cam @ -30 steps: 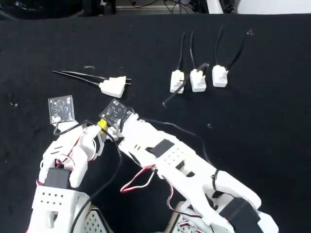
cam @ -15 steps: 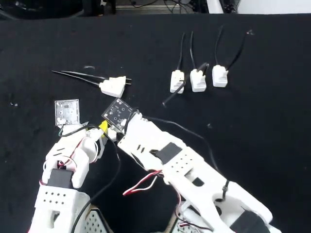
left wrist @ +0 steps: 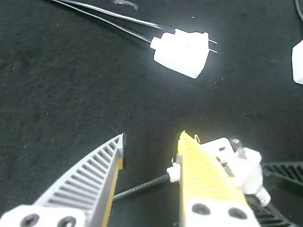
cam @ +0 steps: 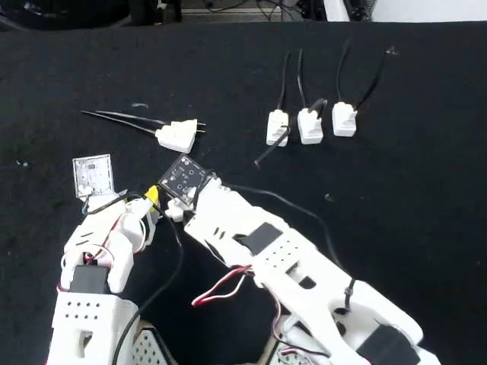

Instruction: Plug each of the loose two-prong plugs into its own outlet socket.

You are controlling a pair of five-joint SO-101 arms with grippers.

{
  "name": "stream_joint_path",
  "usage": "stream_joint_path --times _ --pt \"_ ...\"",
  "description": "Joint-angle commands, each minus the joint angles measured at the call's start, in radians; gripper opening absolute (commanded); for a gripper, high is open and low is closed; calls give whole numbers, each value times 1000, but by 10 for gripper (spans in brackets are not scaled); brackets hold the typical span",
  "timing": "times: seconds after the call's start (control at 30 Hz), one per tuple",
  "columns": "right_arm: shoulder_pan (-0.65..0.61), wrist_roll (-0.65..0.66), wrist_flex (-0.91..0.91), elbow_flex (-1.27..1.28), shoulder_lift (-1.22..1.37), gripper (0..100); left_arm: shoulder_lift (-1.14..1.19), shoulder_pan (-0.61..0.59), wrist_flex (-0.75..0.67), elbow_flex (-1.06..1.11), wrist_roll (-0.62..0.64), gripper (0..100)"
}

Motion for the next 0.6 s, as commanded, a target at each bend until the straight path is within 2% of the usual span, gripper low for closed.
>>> stream_joint_path --times 0.0,0.2,0.57 --pt "-15 -8 -20 -65 33 11 -12 41 -11 -59 -6 188" --pt "-17 -8 -18 -87 68 11 -12 104 -17 -53 -6 188" --pt "-18 -8 -12 -88 67 11 -11 104 -21 -24 -14 191"
